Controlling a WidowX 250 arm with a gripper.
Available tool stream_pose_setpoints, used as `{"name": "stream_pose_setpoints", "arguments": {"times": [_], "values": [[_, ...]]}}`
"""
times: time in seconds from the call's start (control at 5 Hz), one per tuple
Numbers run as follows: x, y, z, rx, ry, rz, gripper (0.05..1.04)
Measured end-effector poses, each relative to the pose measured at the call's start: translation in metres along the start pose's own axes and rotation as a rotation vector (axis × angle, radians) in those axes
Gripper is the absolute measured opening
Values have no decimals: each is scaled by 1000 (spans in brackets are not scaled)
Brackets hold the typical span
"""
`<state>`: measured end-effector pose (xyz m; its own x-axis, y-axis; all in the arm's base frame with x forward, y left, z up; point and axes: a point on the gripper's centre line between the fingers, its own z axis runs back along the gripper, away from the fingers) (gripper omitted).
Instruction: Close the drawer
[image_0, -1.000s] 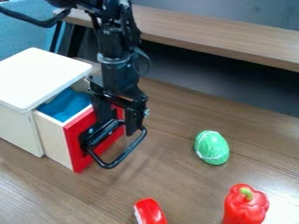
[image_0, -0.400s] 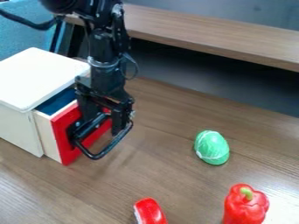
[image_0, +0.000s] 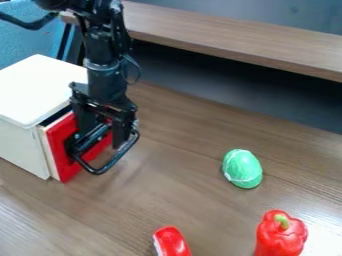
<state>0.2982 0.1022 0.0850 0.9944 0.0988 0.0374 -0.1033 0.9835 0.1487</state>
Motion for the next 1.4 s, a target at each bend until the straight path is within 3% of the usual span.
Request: {"name": "stream_pose_setpoints", "arguments": {"times": [1.0,1.4], "values": [[1,-3,-1,25,6,-8,999],[2,-65,29,-122,-81,-146,999]]}}
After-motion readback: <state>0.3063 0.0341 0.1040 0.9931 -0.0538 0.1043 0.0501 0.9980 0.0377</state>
